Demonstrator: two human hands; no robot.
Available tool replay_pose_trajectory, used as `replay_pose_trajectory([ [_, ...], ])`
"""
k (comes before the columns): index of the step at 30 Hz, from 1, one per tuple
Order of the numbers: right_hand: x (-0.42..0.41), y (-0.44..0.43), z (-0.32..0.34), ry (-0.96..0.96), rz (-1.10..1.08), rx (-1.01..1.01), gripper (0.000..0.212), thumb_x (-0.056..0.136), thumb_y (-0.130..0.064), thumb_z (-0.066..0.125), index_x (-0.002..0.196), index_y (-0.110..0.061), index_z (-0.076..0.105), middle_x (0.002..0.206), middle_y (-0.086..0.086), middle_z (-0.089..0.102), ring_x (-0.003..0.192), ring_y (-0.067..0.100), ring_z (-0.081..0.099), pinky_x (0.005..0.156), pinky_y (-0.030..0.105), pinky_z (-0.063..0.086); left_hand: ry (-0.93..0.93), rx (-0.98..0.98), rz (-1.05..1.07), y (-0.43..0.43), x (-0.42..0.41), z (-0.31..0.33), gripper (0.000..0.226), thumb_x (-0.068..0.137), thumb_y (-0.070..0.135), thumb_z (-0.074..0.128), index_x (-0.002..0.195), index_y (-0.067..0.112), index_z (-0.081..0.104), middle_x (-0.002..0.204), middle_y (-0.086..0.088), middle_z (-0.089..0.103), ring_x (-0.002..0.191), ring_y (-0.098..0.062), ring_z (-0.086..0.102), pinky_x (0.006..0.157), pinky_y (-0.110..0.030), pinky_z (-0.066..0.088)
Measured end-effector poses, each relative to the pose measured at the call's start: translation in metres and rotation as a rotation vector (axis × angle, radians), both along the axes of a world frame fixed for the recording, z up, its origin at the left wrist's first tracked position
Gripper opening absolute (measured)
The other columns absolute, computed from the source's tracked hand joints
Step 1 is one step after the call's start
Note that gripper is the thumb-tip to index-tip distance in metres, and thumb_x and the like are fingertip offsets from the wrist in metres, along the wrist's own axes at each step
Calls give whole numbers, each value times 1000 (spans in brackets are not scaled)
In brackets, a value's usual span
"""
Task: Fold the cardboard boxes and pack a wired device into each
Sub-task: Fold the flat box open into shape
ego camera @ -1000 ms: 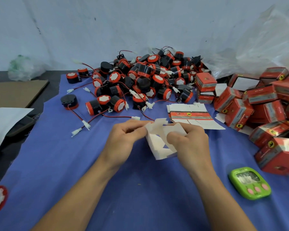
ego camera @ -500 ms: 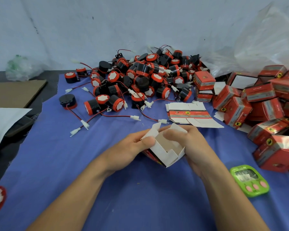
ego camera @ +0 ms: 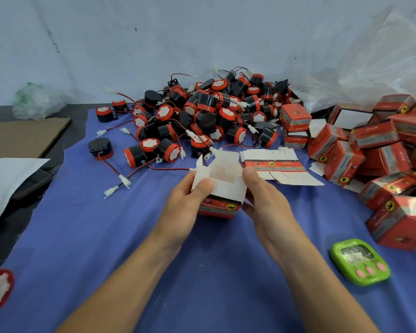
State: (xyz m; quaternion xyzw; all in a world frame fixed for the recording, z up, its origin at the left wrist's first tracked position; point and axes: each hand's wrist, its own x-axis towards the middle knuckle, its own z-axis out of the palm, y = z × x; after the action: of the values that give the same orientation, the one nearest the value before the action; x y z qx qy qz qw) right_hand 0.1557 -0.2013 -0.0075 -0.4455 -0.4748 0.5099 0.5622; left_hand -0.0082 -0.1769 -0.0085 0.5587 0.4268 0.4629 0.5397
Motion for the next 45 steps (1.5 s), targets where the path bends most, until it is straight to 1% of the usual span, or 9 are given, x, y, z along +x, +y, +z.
replay_pose_trajectory([
  [5,-8,1,-2,-329,-113,-42,45,89,-43,44,103,-6,64,105,17,67,85,24,55,73,41,43,48,-89,57,5,-1,-8,34,78,36,62,109,26,72,103,5,79,96,-13,74,76,-24,55],
  [9,-8,-1,-6,-500,-133,-64,15,97,-39,53,104,-31,64,92,-11,70,81,4,60,65,19,46,57,-112,97,7,1,-11,35,72,30,65,107,23,69,101,1,78,97,-20,73,85,-39,59],
  [11,-10,-2,-6,-543,-90,-79,25,98,-40,60,121,-46,56,105,-26,68,96,-8,61,69,8,45,43,-117,119,7,1,-10,39,71,31,68,108,22,69,101,0,78,97,-22,74,87,-40,60],
  [17,-16,-3,-8,-480,-110,5,39,103,-21,55,138,-39,57,117,-20,70,106,-1,62,78,8,46,48,-77,203,6,1,-8,36,68,25,67,103,24,68,97,3,78,91,-17,74,81,-40,61],
  [23,-14,0,-3,-172,-81,-80,46,74,-15,57,112,-34,75,106,-9,77,101,13,67,92,43,52,46,-25,294,3,4,-8,26,69,27,61,93,34,68,90,12,75,78,-5,69,70,-29,50],
  [27,-8,-3,-5,-166,71,-41,44,83,-18,66,124,-31,70,118,-11,74,113,9,66,93,30,52,48,-32,312,0,5,-9,27,70,28,58,95,35,65,90,17,74,77,0,68,68,-26,49],
  [32,2,0,2,245,212,-146,34,105,-24,52,132,-15,70,136,6,69,133,26,60,113,46,46,9,-29,280,-2,3,-4,29,73,26,55,95,38,70,91,15,75,78,2,67,61,-15,49],
  [40,-10,3,-14,-213,-141,-115,31,89,-12,64,103,-34,81,100,-7,80,103,23,72,97,52,57,114,38,50,-9,5,1,50,76,21,48,99,60,69,103,23,75,93,3,68,73,-13,52],
  [45,-5,4,-12,-180,-172,-102,33,82,-13,64,99,-34,82,99,-3,80,100,22,72,96,55,55,-47,-63,-148,-5,-3,5,38,92,32,46,112,32,79,115,0,78,104,-12,72,83,-22,57],
])
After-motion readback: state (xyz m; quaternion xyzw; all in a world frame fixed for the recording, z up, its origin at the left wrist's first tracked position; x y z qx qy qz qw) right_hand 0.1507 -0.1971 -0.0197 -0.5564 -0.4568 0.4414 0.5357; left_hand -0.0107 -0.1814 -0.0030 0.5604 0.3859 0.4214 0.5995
